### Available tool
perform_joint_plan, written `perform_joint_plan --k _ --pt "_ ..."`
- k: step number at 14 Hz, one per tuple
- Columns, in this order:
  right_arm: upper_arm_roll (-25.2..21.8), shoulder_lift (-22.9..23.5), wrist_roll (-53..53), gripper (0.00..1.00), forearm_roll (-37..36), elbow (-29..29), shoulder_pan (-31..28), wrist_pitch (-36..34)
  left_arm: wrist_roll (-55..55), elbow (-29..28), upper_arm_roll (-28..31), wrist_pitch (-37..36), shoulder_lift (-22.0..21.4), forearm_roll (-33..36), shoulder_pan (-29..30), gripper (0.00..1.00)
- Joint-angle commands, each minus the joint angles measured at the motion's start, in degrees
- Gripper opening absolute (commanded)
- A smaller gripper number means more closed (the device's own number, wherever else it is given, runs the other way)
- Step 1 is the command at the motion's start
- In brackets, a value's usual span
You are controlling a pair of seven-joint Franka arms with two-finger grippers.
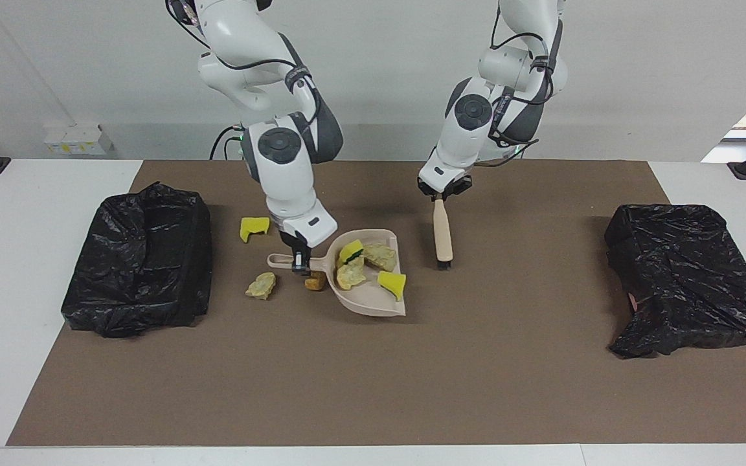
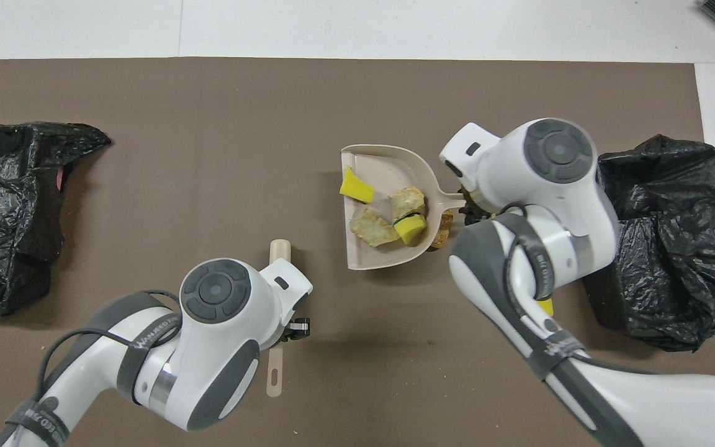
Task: Sweep and dump trash in bin
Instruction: 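Carry the loaded dustpan to the nearer black bag with the right gripper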
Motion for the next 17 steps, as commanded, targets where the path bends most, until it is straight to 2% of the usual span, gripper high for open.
perform_joint_plan --k 1,3,5,7,9,10,11,12,17 --pt "0.8 -4.5 -10.0 0.00 5.1 -0.8 -7.3 -3.7 -6.1 -7.6 0.7 4.6 -7.1 1.4 -5.6 0.00" --pt "0.7 -5.4 -17.4 0.00 7.3 -0.5 -14.1 -5.2 -12.8 -9.3 0.6 6.3 -7.4 1.4 -10.9 0.00" --pt "0.6 -5.4 -28.1 0.00 12.0 -0.3 -21.5 -6.3 -21.4 -12.1 0.5 11.6 -7.5 1.4 -16.6 0.00" --pt "0.4 -5.7 -34.4 0.00 12.9 0.2 -27.8 -8.1 -25.0 -14.5 0.4 16.7 -7.3 1.4 -18.4 0.00" --pt "0.2 -5.8 -39.0 0.00 12.0 1.1 -33.3 -9.4 -25.1 -14.7 0.4 17.2 -7.2 1.3 -18.3 0.00" --pt "-0.2 -5.8 -40.7 0.00 11.7 1.5 -35.3 -9.9 -25.1 -14.6 0.5 17.1 -7.1 1.3 -18.3 0.24" --pt "-0.9 -5.8 -42.0 0.00 10.8 1.8 -37.1 -9.9 -25.0 -14.2 0.5 16.8 -6.9 1.4 -18.1 0.77" --pt "-1.2 -5.9 -42.6 0.00 7.9 1.7 -38.3 -9.6 -25.0 -14.0 0.5 16.7 -6.8 1.3 -18.1 1.00" --pt "-1.8 -6.6 -37.4 0.00 -11.0 1.6 -38.9 -7.5 -24.0 -10.8 0.9 12.3 -7.5 1.4 -16.0 1.00"
